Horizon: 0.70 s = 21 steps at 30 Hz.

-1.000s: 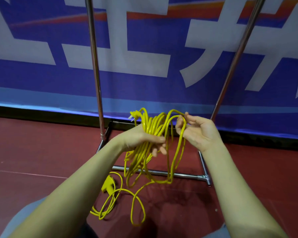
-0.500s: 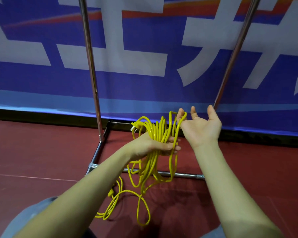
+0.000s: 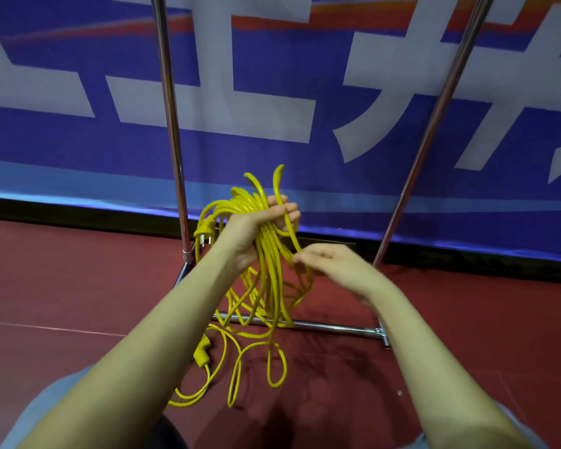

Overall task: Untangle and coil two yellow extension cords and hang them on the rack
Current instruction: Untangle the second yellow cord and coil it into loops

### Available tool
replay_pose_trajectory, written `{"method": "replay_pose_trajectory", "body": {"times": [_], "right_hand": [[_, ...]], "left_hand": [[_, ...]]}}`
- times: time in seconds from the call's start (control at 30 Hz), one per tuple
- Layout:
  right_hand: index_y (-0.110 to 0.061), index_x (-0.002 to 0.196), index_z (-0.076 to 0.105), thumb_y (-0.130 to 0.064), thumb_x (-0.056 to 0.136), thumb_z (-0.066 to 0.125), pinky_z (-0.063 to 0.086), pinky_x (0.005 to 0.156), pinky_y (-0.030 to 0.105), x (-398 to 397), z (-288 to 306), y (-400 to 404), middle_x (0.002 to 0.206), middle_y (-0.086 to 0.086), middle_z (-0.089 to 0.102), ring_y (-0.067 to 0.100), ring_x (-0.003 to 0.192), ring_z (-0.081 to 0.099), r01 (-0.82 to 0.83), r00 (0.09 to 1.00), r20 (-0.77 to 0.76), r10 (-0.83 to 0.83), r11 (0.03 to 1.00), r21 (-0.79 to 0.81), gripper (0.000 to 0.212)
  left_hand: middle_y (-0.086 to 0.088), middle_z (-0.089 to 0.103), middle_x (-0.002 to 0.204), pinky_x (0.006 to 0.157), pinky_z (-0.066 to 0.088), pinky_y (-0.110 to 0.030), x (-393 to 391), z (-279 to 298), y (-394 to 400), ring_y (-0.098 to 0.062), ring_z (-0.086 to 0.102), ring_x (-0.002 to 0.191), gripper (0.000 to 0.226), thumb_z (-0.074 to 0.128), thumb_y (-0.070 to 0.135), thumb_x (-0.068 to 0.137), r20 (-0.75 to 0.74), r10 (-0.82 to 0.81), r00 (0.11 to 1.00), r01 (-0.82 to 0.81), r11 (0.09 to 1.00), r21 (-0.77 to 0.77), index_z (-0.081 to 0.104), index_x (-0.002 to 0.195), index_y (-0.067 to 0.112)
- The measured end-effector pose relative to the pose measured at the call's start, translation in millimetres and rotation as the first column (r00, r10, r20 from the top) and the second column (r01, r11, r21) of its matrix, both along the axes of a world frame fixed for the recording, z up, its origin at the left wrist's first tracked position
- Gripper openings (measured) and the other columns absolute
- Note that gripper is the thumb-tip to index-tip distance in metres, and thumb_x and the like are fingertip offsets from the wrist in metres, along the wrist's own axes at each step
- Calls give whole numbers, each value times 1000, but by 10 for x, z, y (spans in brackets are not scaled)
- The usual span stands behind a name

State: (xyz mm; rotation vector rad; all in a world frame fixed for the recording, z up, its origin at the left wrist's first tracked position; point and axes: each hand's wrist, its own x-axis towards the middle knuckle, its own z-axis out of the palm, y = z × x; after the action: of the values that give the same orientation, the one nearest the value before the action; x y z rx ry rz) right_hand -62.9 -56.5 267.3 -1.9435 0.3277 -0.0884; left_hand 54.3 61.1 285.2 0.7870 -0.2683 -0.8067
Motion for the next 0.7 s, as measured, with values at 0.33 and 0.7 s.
{"method": "replay_pose_trajectory", "body": {"times": [0.33, 0.7], "right_hand": [[-15, 93, 61, -9, 100, 40, 38, 44, 16, 121, -89, -1, 57, 1, 41, 2, 40, 39, 341, 871, 306, -385, 921, 189, 23], [2, 94, 56, -15, 101, 34, 18, 27, 15, 105, 165, -237, 39, -6, 29, 3, 26, 22, 179, 831, -62, -552, 160, 971, 29]], "left_hand": [[-3, 62, 61, 52, 51, -23, 188, 6, 178, -9, 52, 44, 16, 42, 1, 94, 41, 138, 990, -137, 990, -35, 57, 100, 0], [-5, 54, 51, 45, 35, -22, 46, -172, 235, -9, 37, 34, 16, 46, 2, 93, 475, -299, 828, 115, 919, 378, 62, 87, -1]]}}
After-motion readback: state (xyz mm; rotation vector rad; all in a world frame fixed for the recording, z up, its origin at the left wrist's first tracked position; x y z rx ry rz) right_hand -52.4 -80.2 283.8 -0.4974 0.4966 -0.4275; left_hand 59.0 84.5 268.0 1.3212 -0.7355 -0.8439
